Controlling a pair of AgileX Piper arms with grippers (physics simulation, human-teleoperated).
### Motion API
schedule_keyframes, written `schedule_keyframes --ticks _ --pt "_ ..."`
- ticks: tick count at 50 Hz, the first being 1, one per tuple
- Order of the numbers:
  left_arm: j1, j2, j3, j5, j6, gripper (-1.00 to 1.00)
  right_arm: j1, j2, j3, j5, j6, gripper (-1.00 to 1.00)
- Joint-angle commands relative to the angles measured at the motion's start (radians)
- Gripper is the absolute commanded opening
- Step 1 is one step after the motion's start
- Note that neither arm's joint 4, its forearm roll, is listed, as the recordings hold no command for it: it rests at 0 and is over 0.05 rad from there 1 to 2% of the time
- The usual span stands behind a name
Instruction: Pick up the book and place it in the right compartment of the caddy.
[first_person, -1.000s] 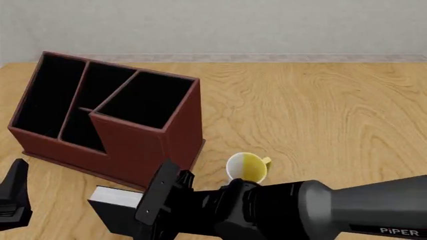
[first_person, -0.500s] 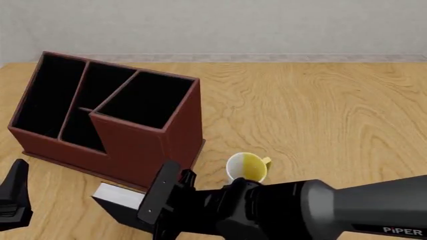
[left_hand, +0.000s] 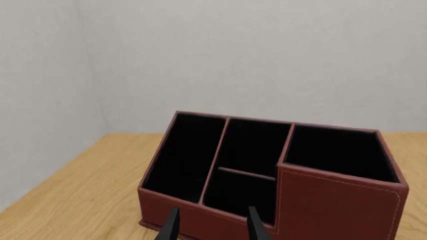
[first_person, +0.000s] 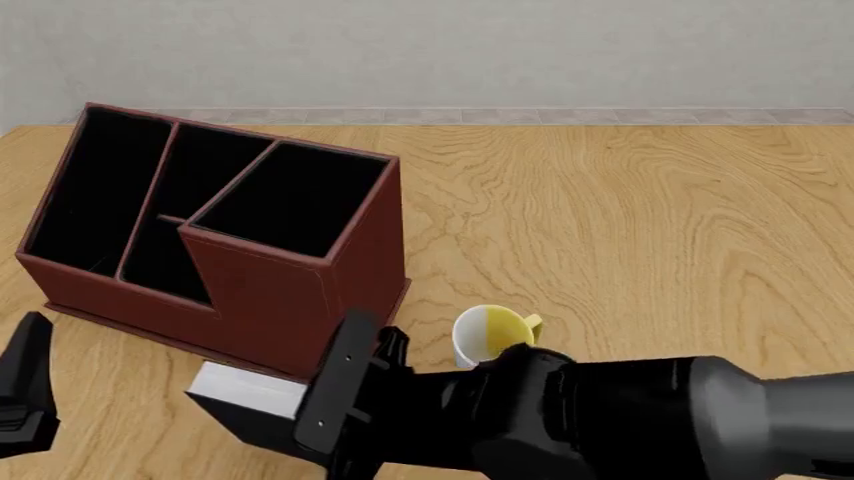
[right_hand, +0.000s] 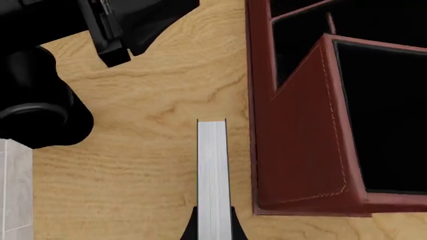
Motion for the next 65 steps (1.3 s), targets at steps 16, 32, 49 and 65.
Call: schedule_keyframes --ticks 16,32,49,65 --pt "0.001 0.000 -0.030 0.004 -0.017 1.00 0.080 -0.323 -0.037 0.272 0.095 -1.00" --pt "-0.006 0.000 -0.030 0.005 -0.014 1.00 0.101 -0.483 -0.185 0.521 0.162 -1.00" --pt "-0.015 0.000 -0.023 0.008 -0.018 1.00 0.052 -0.557 -0.409 0.748 0.108 -1.00" --pt "-0.073 0.000 -0.029 0.019 0.004 1.00 0.018 -0.528 -0.673 0.890 0.039 -1.00"
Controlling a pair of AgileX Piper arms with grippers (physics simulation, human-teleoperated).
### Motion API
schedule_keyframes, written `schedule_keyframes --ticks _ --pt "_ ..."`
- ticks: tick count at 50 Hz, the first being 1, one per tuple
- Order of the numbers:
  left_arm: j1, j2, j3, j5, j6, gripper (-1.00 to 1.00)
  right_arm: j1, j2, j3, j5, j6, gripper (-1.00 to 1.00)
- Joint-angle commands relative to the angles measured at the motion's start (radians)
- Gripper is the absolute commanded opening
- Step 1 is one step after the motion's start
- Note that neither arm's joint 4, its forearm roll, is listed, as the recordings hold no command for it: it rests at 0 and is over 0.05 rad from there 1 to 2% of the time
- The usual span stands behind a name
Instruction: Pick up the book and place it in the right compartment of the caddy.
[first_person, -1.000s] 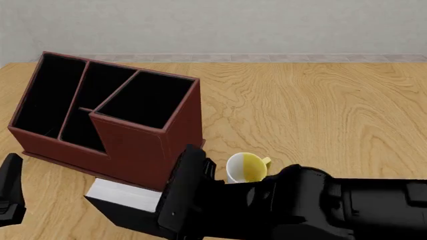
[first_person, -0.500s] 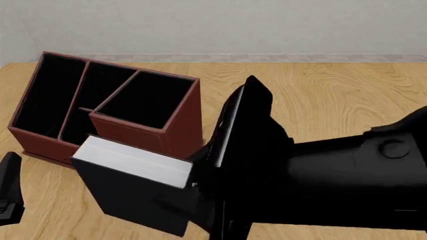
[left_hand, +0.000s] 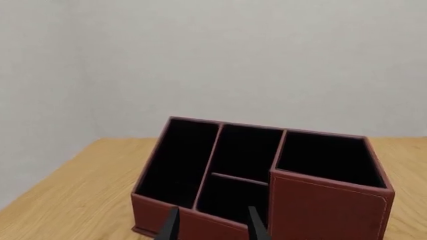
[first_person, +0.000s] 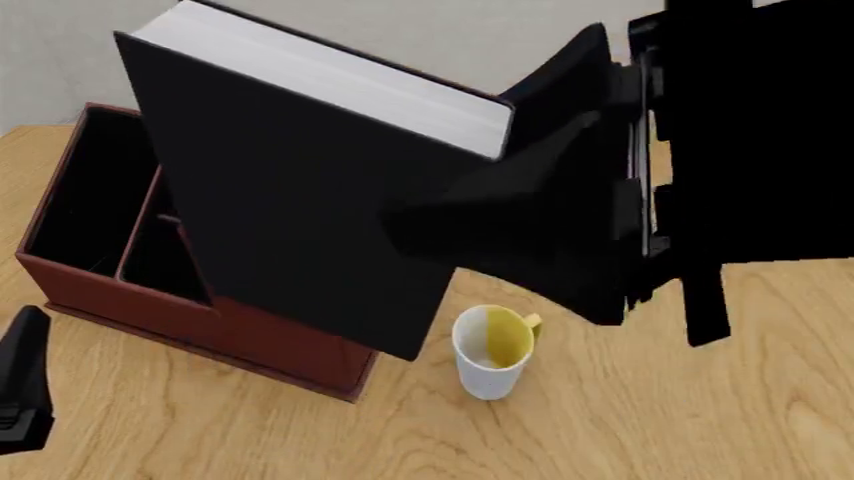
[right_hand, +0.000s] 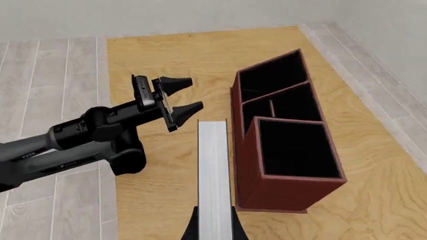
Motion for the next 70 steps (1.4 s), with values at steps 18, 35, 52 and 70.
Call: schedule_keyframes --ticks 18,35,52,70 --pt "-0.149 0.000 -0.053 0.055 0.069 1.00 -0.094 0.052 -0.231 0.091 -0.021 -1.00" --pt "-0.400 0.000 -0.198 0.259 0.132 1.00 -0.160 0.126 -0.201 0.026 -0.008 -1.00" --pt "-0.535 0.000 -0.264 0.386 0.167 1.00 -0.186 0.212 -0.241 0.009 -0.022 -1.00" --pt "-0.538 0.000 -0.251 0.379 0.169 1.00 -0.204 0.275 -0.274 0.009 -0.052 -1.00"
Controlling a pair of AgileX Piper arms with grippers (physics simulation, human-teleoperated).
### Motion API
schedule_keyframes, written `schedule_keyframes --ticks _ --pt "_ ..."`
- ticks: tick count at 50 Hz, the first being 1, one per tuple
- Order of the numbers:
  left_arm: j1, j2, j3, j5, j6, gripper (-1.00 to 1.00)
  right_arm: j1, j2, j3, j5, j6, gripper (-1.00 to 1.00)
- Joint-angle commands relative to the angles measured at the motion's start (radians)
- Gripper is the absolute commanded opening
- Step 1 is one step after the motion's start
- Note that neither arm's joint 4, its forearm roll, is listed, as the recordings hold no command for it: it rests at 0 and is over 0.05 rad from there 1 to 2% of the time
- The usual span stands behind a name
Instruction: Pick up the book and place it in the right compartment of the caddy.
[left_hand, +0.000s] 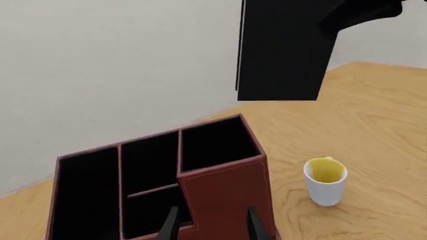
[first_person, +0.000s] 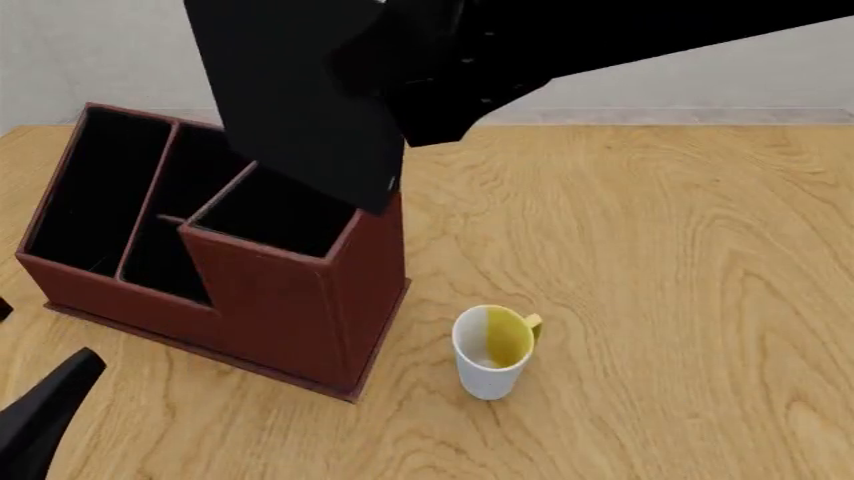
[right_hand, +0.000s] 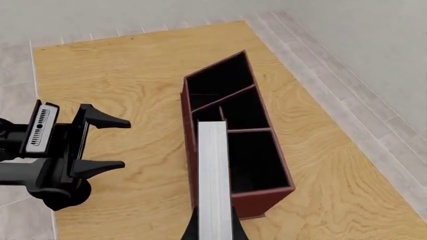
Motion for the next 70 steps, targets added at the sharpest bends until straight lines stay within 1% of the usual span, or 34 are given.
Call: schedule_keyframes --ticks 1,8,14,17,20,36,41,51,65,70 --pt "-0.013 0.000 0.000 0.005 0.006 1.00 -0.005 0.035 -0.026 -0.010 0.007 -1.00" --pt "-0.014 0.000 0.007 -0.002 0.009 1.00 -0.004 0.064 -0.049 -0.011 -0.004 -1.00" --pt "-0.022 0.000 -0.005 0.008 0.011 1.00 -0.014 0.092 -0.062 -0.020 -0.011 -1.00" --pt "-0.023 0.000 0.008 -0.004 0.012 1.00 -0.017 0.101 -0.064 -0.023 -0.013 -1.00" --pt "-0.025 0.000 0.021 -0.017 0.009 1.00 -0.026 0.113 -0.069 -0.027 -0.019 -1.00" --pt "-0.022 0.000 0.029 -0.019 0.002 1.00 -0.092 0.189 -0.127 -0.041 -0.038 -1.00" --pt "-0.015 0.000 0.050 -0.034 0.000 1.00 -0.104 0.215 -0.144 -0.050 -0.024 -1.00" --pt "-0.005 0.000 0.055 -0.034 -0.002 1.00 -0.124 0.250 -0.143 -0.082 -0.014 -1.00" --pt "0.005 0.000 0.034 -0.021 -0.007 1.00 -0.157 0.304 -0.175 -0.101 -0.021 -1.00" --pt "0.008 0.000 0.032 -0.018 -0.010 1.00 -0.179 0.331 -0.177 -0.121 -0.023 -1.00"
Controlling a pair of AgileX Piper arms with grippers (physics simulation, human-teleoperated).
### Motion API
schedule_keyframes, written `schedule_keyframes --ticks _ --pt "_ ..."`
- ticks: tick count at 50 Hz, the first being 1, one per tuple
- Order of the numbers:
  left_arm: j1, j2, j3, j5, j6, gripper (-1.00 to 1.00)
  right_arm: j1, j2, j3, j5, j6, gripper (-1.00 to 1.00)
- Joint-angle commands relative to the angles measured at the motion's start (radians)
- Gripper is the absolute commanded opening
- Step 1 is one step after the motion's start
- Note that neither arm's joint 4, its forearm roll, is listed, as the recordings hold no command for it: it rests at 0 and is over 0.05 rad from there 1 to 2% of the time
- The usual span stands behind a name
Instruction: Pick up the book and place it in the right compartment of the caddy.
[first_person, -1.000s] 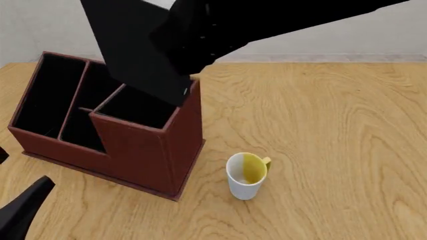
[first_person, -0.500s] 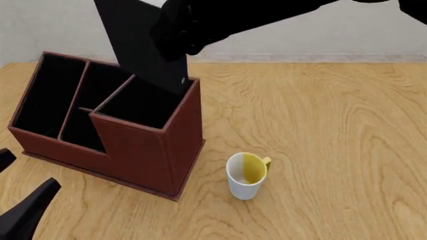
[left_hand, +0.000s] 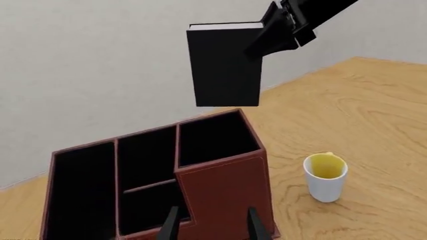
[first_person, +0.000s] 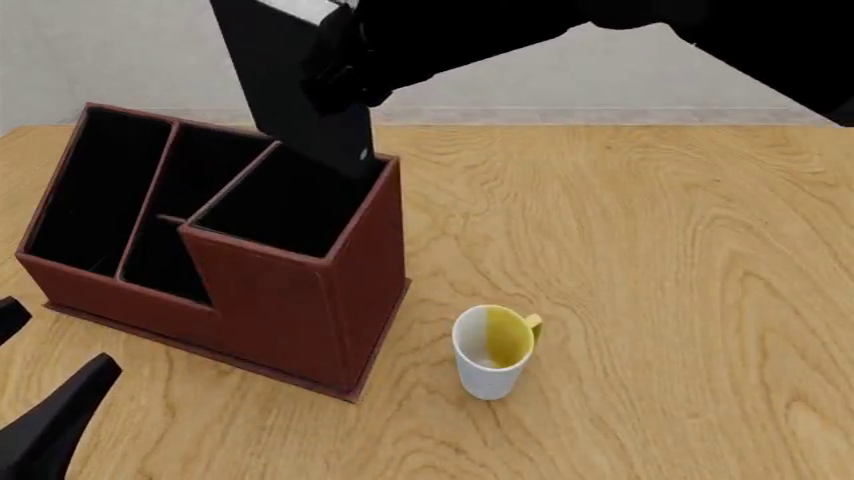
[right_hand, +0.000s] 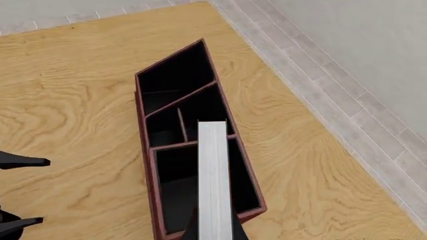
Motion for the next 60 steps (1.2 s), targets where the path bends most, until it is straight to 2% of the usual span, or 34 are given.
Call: schedule_keyframes --ticks 1,39,60 --pt "0.009 0.000 -0.003 0.003 -0.003 1.00 -0.035 0.041 -0.022 -0.034 0.020 -1.00" --pt "0.040 0.000 0.048 -0.039 -0.006 1.00 -0.036 0.108 -0.008 -0.092 0.042 -1.00" --pt "0.050 0.000 0.060 -0.052 -0.003 1.00 -0.030 0.111 0.069 -0.161 0.081 -1.00"
